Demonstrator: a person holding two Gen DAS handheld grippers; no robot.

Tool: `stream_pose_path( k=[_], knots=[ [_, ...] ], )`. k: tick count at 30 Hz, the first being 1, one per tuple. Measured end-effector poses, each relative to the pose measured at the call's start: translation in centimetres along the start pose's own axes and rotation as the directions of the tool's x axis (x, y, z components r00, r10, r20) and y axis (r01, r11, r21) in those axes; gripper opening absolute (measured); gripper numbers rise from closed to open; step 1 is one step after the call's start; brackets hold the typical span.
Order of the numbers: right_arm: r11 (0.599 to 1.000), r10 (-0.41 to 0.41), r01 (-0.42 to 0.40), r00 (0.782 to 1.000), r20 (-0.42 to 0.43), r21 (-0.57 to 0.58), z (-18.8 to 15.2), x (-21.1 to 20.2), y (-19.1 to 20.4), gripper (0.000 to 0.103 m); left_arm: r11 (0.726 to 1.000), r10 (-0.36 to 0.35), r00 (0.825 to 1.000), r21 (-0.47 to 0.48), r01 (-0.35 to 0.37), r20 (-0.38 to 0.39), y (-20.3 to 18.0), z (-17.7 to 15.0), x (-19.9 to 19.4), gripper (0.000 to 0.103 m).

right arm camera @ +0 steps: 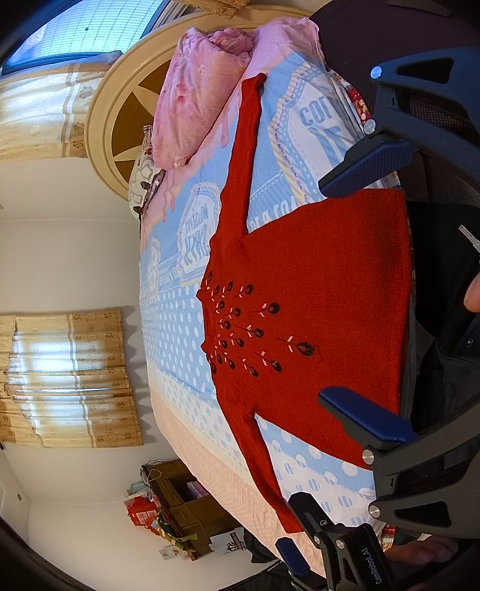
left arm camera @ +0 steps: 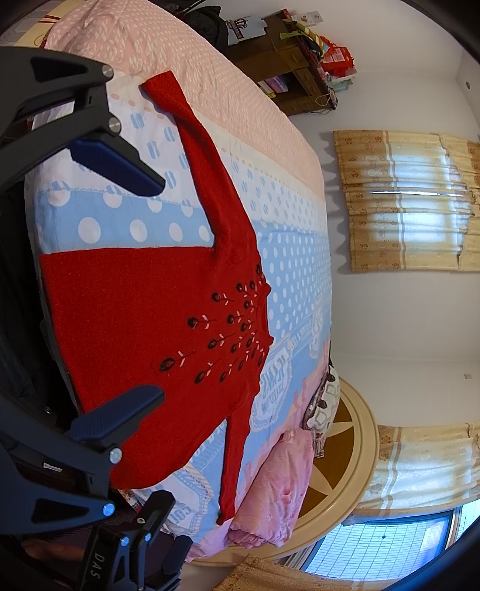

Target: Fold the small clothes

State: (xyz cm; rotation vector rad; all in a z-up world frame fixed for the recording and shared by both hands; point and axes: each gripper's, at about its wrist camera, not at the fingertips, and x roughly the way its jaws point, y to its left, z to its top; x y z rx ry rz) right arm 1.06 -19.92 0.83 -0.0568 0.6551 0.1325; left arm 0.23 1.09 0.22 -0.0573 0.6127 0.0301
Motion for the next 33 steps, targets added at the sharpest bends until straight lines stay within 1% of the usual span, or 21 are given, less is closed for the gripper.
stream_pose_path(
  k=[12, 33],
  knots=[
    [1.000, 0.006, -0.006, 1.000, -0.009, 0.000, -0.51, 0.77, 0.07, 0.102, 1.000, 0.000, 1.000, 0.000, 0.000, -0.003, 0.06, -0.06, 0.08, 0.103],
    [1.000, 0.017, -0.017, 1.000, -0.024, -0.001, -0.69, 0.95, 0.30, 0.102, 1.000, 0.001, 1.000, 0.005, -0.001, -0.010, -0.18, -0.47, 0.15, 0.103]
  ],
)
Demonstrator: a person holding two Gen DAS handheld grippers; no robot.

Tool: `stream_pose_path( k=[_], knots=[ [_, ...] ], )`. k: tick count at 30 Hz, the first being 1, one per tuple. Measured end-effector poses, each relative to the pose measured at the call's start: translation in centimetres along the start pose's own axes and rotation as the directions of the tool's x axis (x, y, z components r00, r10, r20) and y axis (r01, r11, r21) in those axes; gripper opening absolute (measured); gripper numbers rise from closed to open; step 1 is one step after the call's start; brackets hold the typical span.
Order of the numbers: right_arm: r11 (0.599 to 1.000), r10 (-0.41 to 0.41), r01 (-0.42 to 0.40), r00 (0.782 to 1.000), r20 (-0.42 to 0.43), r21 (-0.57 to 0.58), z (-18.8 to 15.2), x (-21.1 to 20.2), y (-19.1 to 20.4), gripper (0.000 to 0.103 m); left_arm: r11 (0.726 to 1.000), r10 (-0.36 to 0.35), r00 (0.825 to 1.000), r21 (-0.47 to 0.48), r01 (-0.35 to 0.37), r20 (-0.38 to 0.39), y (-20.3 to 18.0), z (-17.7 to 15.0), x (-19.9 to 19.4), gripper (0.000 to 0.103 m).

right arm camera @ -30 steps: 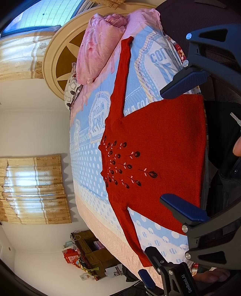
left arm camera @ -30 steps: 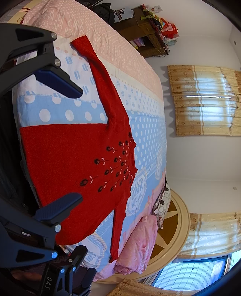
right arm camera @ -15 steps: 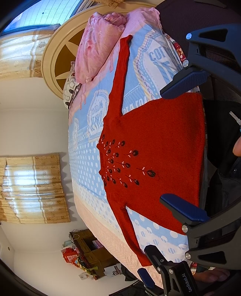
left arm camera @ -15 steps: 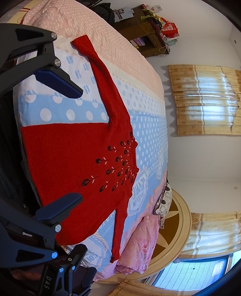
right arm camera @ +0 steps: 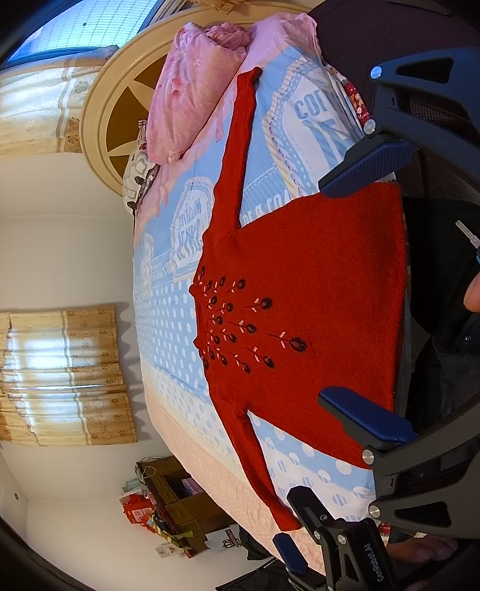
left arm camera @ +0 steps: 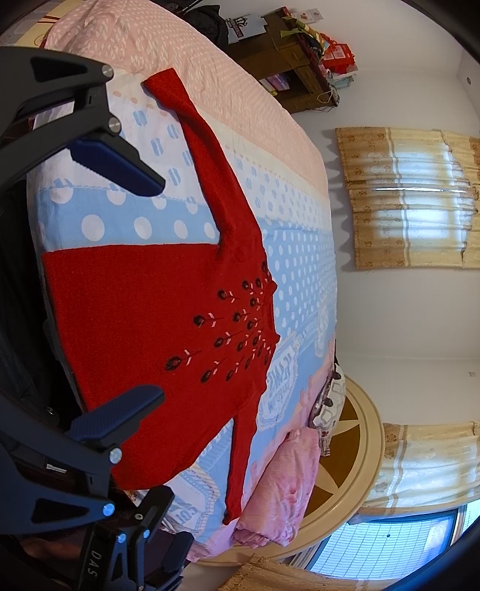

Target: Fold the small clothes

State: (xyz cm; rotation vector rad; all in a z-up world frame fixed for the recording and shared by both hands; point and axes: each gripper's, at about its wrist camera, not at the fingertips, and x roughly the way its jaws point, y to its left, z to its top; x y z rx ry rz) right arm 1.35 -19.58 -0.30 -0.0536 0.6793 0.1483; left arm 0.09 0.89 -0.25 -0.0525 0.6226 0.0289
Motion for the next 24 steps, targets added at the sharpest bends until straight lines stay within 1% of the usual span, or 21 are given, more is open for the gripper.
stream_pose_path(
  k=[6, 10, 12, 18, 21, 24],
  knots=[
    [1.000, -0.007, 0.007, 1.000, 0.000, -0.004, 0.0, 0.2, -0.2, 0.102, 1.000, -0.004, 1.000, 0.006, 0.004, -0.008, -0.3, -0.5, 0.2, 0.103],
    [0.998, -0.061, 0.061, 0.998, 0.005, -0.026, 0.2, 1.7, -1.0, 0.102, 1.000, -0.002, 1.000, 0.028, 0.002, 0.000, -0.2, -0.1, 0.7, 0.103],
    [0.995, -0.098, 0.097, 0.995, -0.008, -0.028, 0.3, 3.0, -1.8, 0.102, 0.998, 0.031, 0.999, 0.050, -0.032, 0.020, -0.1, 0.4, 1.1, 0.103],
    [0.985, -0.169, 0.168, 0.985, -0.047, -0.031, 0.8, 6.5, -4.7, 0.102, 0.990, 0.096, 0.995, 0.107, -0.096, 0.000, 0.6, 1.5, 4.2, 0.103],
    [0.979, -0.202, 0.200, 0.977, -0.060, -0.038, 1.0, 8.0, -6.0, 0.102, 0.985, 0.114, 0.993, 0.129, -0.111, -0.017, 0.7, 2.1, 5.9, 0.103],
    [0.979, -0.203, 0.201, 0.975, -0.086, -0.025, 1.0, 9.5, -7.5, 0.102, 0.982, 0.120, 0.992, 0.150, -0.114, -0.032, 0.5, 2.4, 7.4, 0.103]
  ],
)
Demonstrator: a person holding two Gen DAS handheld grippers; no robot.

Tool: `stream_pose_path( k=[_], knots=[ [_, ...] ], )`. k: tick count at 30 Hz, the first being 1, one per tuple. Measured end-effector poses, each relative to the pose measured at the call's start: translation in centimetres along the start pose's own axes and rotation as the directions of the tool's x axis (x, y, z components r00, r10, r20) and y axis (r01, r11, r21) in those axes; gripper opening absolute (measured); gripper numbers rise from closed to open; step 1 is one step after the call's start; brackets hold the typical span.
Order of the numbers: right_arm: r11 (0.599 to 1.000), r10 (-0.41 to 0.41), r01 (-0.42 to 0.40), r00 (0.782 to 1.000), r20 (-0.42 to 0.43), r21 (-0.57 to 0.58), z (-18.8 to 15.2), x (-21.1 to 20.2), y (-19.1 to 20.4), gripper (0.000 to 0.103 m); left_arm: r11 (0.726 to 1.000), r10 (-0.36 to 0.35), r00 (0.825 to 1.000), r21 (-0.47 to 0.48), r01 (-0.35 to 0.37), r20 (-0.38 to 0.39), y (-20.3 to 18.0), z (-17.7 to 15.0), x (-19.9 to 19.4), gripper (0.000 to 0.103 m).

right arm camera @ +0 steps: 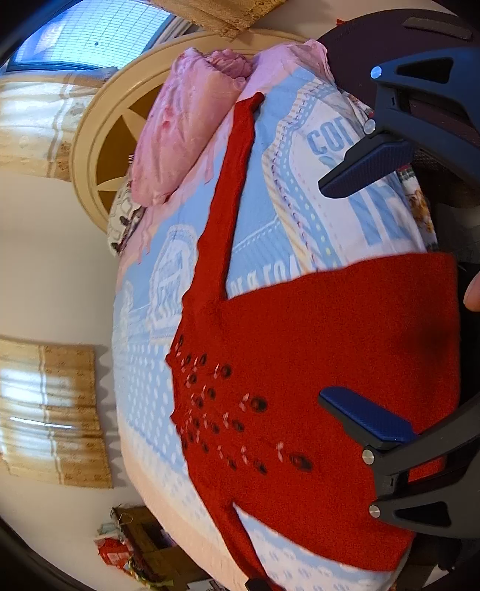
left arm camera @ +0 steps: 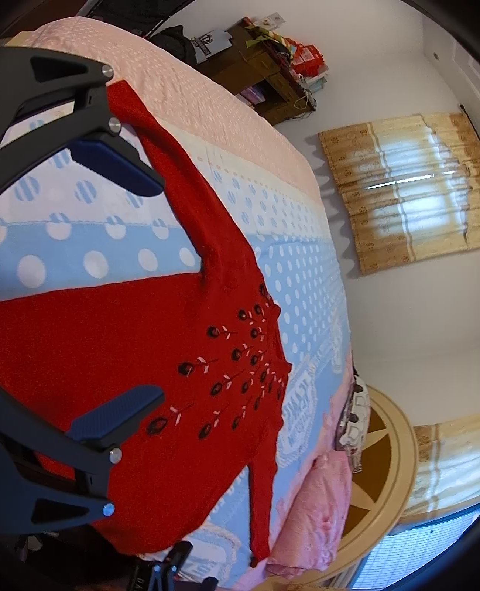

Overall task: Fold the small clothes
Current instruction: 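Move the right tool to the red sleeve cuff and close on it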

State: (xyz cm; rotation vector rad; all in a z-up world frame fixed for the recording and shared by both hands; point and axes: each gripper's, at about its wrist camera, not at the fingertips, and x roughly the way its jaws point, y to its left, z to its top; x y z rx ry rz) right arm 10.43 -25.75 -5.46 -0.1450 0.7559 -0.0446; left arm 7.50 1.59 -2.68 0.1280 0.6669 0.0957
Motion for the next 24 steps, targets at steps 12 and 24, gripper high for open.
stream_pose_path(
  k=[12, 24],
  knots=[
    [0.995, -0.035, 0.040, 0.998, -0.050, 0.097, 1.8, 7.3, -7.6, 0.102, 0.999, 0.025, 0.999, 0.032, -0.024, -0.034, -0.8, 2.6, 8.3, 0.103],
    [0.927, -0.156, 0.177, 0.984, -0.091, 0.329, 6.5, 12.9, -21.9, 0.098, 0.997, 0.081, 0.995, 0.021, -0.080, -0.056, -0.3, 4.1, 14.0, 0.103]
  ],
)
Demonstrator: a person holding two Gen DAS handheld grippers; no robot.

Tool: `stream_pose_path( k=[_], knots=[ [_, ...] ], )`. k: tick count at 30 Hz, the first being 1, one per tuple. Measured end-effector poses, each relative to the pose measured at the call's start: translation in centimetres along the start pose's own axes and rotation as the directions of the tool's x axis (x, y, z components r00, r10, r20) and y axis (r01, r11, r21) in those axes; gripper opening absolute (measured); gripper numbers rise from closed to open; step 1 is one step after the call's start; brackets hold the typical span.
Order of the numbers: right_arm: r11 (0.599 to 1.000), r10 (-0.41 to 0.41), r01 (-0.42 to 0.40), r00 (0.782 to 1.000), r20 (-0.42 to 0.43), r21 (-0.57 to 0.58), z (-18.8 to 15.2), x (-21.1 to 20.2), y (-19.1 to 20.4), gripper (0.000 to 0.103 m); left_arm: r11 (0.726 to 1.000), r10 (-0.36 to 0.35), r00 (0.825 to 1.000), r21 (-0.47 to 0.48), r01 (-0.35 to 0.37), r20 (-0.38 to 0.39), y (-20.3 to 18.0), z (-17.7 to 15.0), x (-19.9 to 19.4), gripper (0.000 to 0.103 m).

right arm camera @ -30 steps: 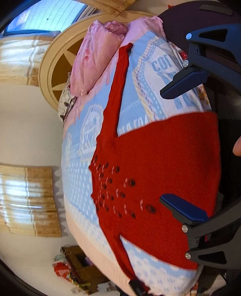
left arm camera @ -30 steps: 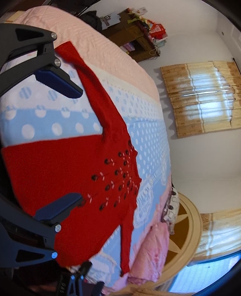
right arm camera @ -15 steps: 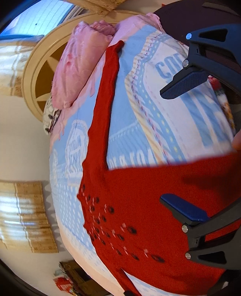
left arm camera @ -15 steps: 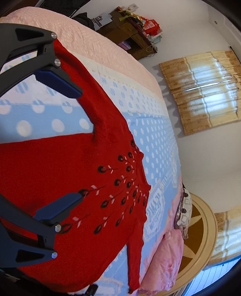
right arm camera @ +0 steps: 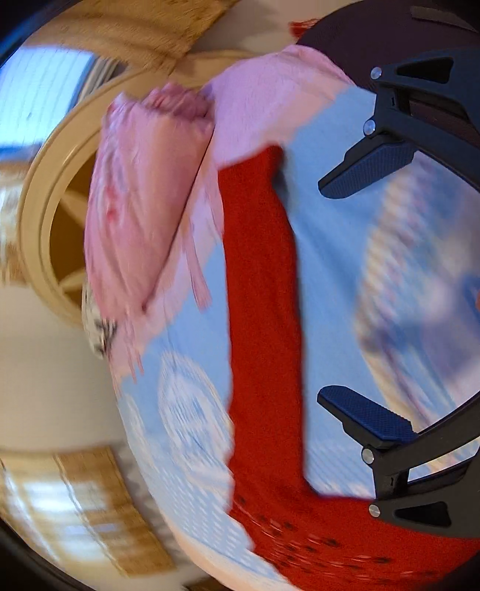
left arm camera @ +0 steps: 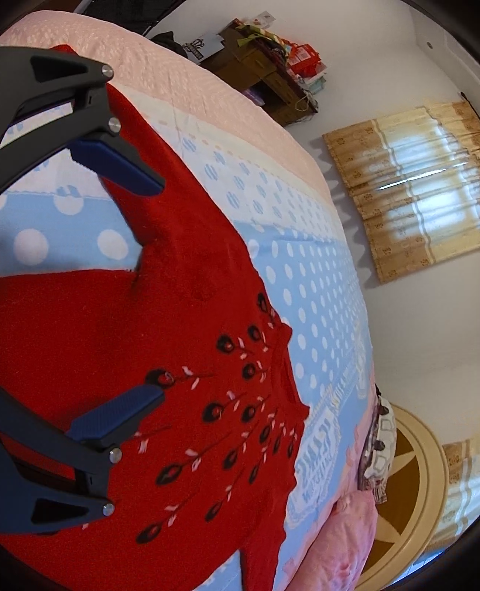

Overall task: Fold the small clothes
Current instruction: 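Move the right tool to the red sleeve cuff and close on it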

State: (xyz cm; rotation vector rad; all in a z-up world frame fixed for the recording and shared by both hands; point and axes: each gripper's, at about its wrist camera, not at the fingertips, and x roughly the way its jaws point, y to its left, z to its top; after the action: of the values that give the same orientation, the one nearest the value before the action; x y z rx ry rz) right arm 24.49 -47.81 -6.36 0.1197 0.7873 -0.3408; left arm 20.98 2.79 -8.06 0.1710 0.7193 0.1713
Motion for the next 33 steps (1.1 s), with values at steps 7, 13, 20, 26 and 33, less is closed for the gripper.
stream_pose_path(
  k=[7, 13, 20, 26, 33],
  knots=[
    [0.991, -0.064, 0.068, 0.997, -0.045, 0.111, 2.9, 3.1, -5.4, 0.081, 1.000, 0.030, 0.999, 0.007, -0.030, -0.025, 0.1, 0.9, 2.3, 0.103],
    [0.984, -0.068, 0.088, 0.989, -0.130, 0.152, 4.0, 6.1, -7.3, 0.063, 0.999, 0.046, 0.998, -0.018, -0.047, -0.051, 1.2, 2.1, 4.9, 0.103],
    [0.991, -0.063, 0.081, 0.985, -0.159, 0.107, 5.2, 7.7, -6.4, 0.028, 0.998, 0.040, 0.995, -0.044, -0.044, -0.095, 1.7, 1.8, 7.7, 0.103],
    [0.995, -0.074, 0.082, 0.989, -0.132, 0.061, 6.3, 7.0, -4.3, 0.009, 0.994, -0.019, 0.994, -0.109, 0.008, -0.107, 2.6, 1.4, 7.9, 0.103],
    [0.997, -0.054, 0.052, 0.997, -0.048, -0.050, 8.3, 4.2, 1.4, 0.008, 0.983, -0.052, 0.996, -0.181, 0.039, -0.068, 4.2, 1.3, 7.1, 0.103]
  ],
)
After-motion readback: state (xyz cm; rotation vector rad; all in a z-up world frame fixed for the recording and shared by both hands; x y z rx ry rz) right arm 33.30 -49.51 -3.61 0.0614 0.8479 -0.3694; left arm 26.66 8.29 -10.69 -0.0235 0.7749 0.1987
